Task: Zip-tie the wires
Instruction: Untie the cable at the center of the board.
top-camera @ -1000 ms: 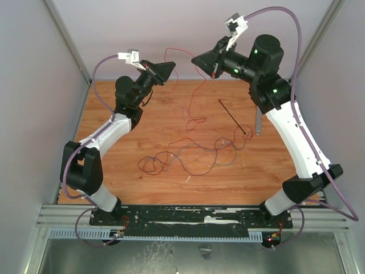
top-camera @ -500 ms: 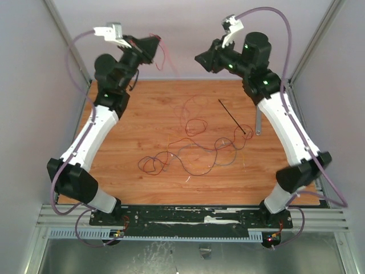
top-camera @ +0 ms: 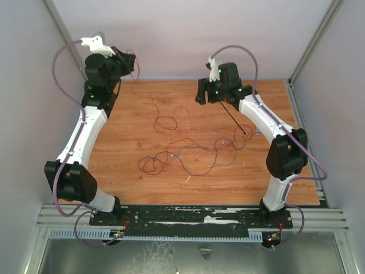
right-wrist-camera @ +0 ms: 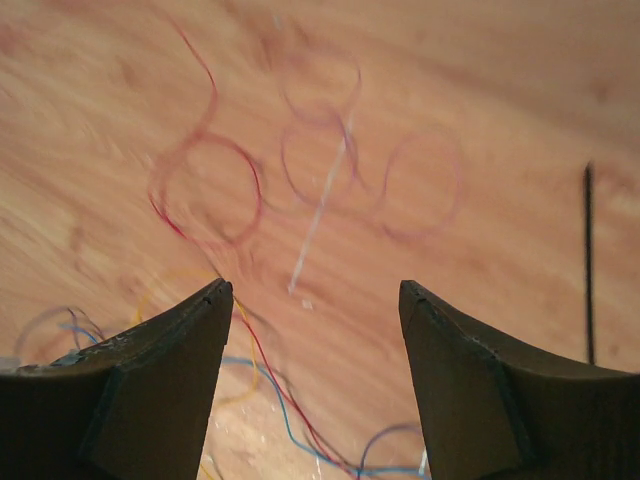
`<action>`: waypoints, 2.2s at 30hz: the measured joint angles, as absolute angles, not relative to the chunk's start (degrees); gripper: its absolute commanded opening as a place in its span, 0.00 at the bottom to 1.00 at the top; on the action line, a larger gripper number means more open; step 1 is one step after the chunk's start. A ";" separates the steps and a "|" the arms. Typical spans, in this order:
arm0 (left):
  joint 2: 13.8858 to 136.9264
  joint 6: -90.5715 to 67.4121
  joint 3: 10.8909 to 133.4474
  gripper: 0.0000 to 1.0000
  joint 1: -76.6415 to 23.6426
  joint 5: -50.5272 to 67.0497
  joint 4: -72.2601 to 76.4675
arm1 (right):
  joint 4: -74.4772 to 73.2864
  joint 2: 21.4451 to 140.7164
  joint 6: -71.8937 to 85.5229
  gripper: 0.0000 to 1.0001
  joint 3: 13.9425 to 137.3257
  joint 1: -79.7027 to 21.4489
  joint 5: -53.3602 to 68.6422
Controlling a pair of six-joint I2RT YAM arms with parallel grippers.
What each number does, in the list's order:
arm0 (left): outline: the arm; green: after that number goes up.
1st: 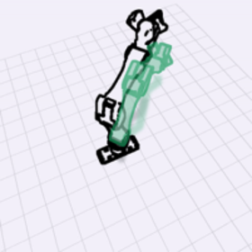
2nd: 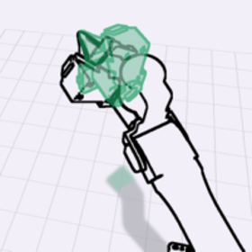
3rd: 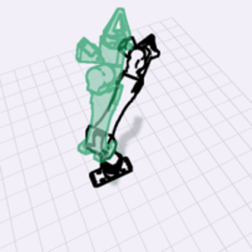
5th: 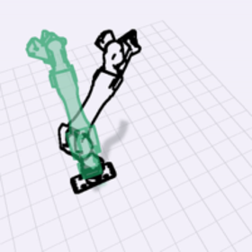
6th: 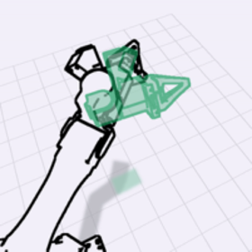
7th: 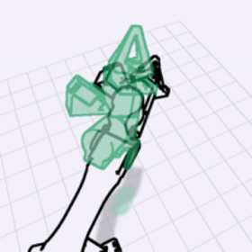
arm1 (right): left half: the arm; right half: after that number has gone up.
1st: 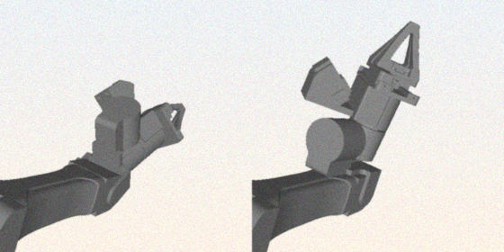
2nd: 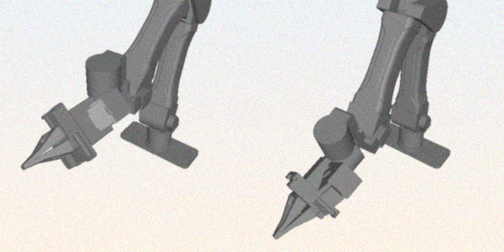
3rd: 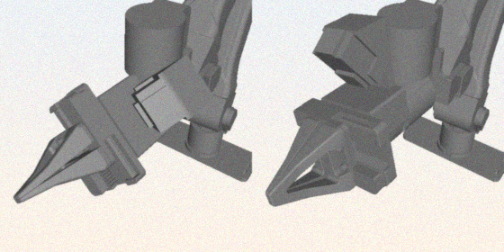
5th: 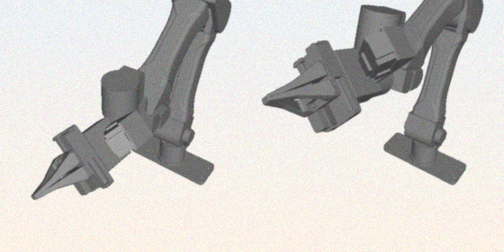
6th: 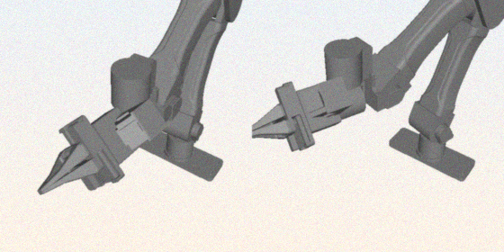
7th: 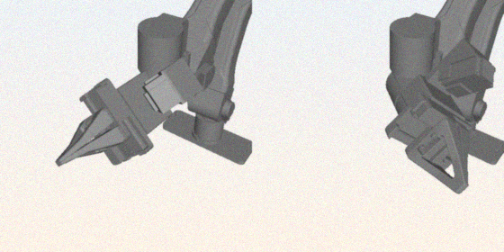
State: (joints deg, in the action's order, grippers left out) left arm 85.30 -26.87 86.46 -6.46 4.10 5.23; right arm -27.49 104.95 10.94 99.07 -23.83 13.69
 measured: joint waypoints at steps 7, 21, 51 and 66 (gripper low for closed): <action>82.15 -26.44 77.14 0.00 -5.41 3.22 3.79 | -23.33 107.83 11.20 0.67 88.31 -26.65 15.29; 76.34 -26.20 75.48 0.00 -2.15 2.37 3.92 | -15.79 127.31 13.34 0.66 100.97 -37.47 18.83; 72.66 -28.53 71.55 0.00 2.59 5.23 4.10 | -16.78 145.99 16.23 0.50 123.50 -44.07 13.80; 72.44 -28.82 70.30 0.00 3.81 6.57 4.23 | -19.16 147.57 12.62 0.09 125.84 -45.43 6.28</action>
State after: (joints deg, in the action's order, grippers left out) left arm 72.44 -28.82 70.30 3.81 6.57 4.23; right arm -19.16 147.57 12.62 125.84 -45.43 6.28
